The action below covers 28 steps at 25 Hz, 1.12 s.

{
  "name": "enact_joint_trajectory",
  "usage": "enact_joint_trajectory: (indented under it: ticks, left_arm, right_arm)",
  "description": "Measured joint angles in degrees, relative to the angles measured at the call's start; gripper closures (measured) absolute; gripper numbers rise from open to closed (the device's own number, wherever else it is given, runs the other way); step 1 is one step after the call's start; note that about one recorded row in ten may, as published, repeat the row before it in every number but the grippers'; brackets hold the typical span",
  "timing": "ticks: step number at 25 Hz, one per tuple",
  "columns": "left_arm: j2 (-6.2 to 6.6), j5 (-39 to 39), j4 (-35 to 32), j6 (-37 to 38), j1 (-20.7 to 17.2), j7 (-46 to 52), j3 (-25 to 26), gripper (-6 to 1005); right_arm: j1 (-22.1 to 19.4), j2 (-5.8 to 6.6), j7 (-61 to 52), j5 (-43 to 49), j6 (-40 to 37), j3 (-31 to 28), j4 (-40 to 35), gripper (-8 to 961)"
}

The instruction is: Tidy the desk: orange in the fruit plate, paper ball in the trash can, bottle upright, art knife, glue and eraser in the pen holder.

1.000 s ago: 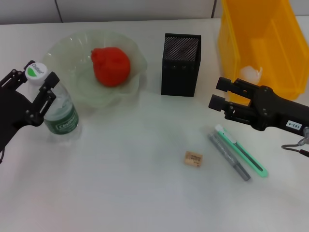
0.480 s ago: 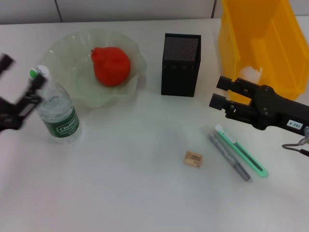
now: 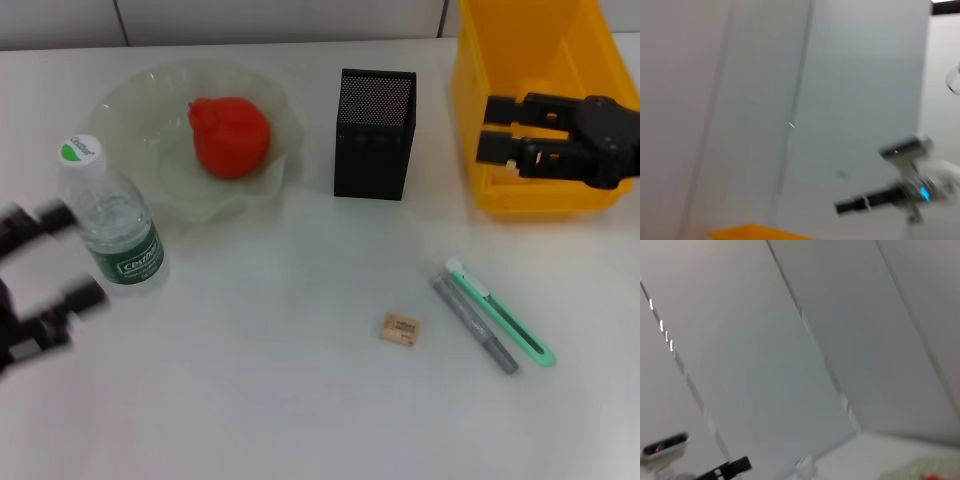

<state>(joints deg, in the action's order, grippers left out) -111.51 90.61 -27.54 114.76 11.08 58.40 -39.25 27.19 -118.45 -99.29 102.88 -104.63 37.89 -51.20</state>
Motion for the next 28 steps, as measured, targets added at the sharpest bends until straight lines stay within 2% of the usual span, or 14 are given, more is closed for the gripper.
enact_joint_trajectory:
  ticks: [1, 2, 5, 6, 7, 9, 11, 12, 14, 15, 16, 17, 21, 28]
  left_arm:
    - [-0.03, 1.84, -1.34, -0.19, 0.07, 0.06, -3.07, 201]
    - [-0.03, 1.84, -1.34, -0.19, 0.07, 0.06, -3.07, 201]
    - [-0.50, 4.61, -2.18, -0.66, 0.65, 0.13, -4.01, 201]
    - [-0.69, 5.25, -2.18, -0.98, 1.13, 0.14, -3.99, 201]
    - [-0.69, 5.25, -2.18, -0.98, 1.13, 0.14, -3.99, 201]
    - [-0.70, 5.62, -2.09, -1.11, 1.60, 0.23, -4.05, 201]
    - [-0.68, 6.61, -2.21, -1.28, 2.20, 0.79, -4.26, 201]
    - [-0.68, 6.61, -2.21, -1.28, 2.20, 0.79, -4.26, 201]
    - [-0.69, 7.92, -2.34, -1.38, 2.77, 1.10, -4.27, 201]
    - [-0.71, 8.65, -2.36, -1.49, 3.00, 1.12, -4.18, 201]
    - [-0.79, 9.87, -2.47, -1.81, 3.50, 1.13, -4.08, 201]
    - [-0.79, 9.87, -2.47, -1.81, 3.50, 1.13, -4.08, 201]
    - [-0.61, 15.03, -2.83, -2.75, 5.72, 1.15, -4.07, 200]
    - [-0.46, 17.99, -3.82, -6.54, 7.08, 1.81, -4.10, 200]
  right_arm:
    - [0.52, 0.37, -12.08, 3.35, -0.21, 4.86, -11.32, 180]
    - [0.52, 0.37, -12.08, 3.35, -0.21, 4.86, -11.32, 180]
    - [2.93, 0.64, -28.35, 12.67, -1.67, 9.49, -25.65, 180]
    - [5.34, 0.65, -35.97, 19.58, -3.64, 12.23, -33.77, 180]
    - [5.34, 0.65, -35.97, 19.58, -3.64, 12.23, -33.77, 180]
    - [8.30, 0.53, -41.74, 27.03, -6.48, 15.75, -39.37, 180]
    - [12.29, 0.00, -47.25, 36.63, -9.06, 22.80, -42.80, 180]
    - [12.29, 0.00, -47.25, 36.63, -9.06, 22.80, -42.80, 180]
    - [13.87, -0.50, -49.96, 42.61, -9.26, 27.55, -43.12, 180]
    - [14.43, -0.68, -51.32, 45.41, -8.83, 30.25, -42.95, 180]
    - [14.98, -0.92, -54.26, 50.14, -7.36, 35.69, -42.04, 180]
    - [14.98, -0.92, -54.26, 50.14, -7.36, 35.69, -42.04, 180]
    - [16.13, -1.03, -59.73, 55.09, -3.85, 44.27, -36.85, 188]
    - [15.81, -1.17, -61.19, 55.18, 2.58, 47.91, -28.35, 246]
